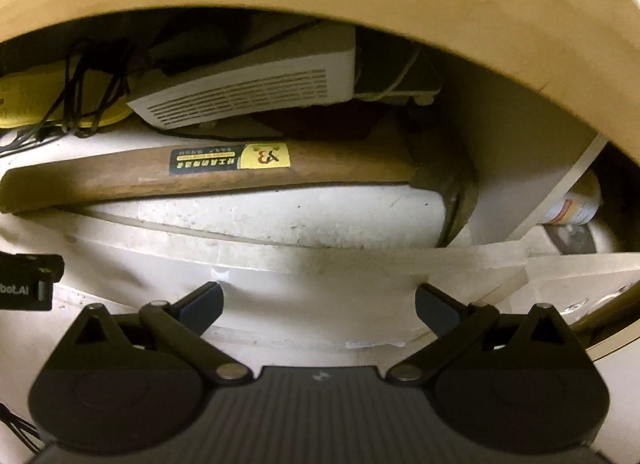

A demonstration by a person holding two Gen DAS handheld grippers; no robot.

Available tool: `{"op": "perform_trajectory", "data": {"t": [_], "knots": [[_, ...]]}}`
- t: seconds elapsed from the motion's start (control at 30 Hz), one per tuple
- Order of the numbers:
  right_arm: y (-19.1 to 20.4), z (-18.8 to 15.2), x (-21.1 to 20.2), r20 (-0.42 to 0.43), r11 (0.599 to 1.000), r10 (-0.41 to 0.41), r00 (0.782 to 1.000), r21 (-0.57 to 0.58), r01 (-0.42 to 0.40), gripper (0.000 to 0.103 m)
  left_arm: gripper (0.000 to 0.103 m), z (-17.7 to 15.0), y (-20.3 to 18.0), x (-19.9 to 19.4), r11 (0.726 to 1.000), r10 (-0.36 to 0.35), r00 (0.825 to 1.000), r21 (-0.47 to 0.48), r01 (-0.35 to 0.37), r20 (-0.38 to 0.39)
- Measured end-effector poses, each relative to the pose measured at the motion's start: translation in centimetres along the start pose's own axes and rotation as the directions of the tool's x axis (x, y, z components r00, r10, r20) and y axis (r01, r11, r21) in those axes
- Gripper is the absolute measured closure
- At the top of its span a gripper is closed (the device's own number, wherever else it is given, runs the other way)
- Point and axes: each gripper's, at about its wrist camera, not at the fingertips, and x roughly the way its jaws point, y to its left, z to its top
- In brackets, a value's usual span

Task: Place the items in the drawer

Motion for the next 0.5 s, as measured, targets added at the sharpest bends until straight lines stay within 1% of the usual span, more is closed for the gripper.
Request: {"op": "perform_trajectory", "data": {"t": [0.07,0.13,0.3,0.4,0.47,0.5], "knots": [[0.0,-0.3,-0.5,-0.002,1.0,-0.001,1.0,-0.009,0.001,0.001,0.0,-0.1,-0.4,-0.5,1.0,0.0,1.0,0.024,0.0,0.009],[0.1,-0.5,-1.0,-0.004,1.0,0.0,1.0,-0.017,0.0,0.001,0.0,-0.2,-0.5,-0.9,0.999,-0.018,1.0,0.042,0.017,0.012],[1.0,0.2,-2.2,-0.028,1.0,0.019,0.999,-0.02,-0.02,0.001,0.0,-1.3,0.0,-2.1,0.999,-0.028,0.999,0.039,0.027,0.028],[0.9,1.4,-2.5,-0.028,0.999,0.019,0.999,-0.031,-0.02,0.001,0.0,-2.1,0.5,-2.7,0.998,-0.031,0.998,0.048,0.029,0.046],[0.5,1.7,-2.9,-0.029,0.999,0.023,0.999,-0.031,-0.024,0.0,0.0,-1.7,0.0,-3.1,0.998,-0.023,0.998,0.052,0.02,0.057],[0.3,1.7,-3.2,-0.029,0.999,0.027,0.999,-0.029,-0.028,0.0,0.0,-0.9,-0.6,-3.7,0.999,-0.021,0.998,0.051,0.018,0.06]]}}
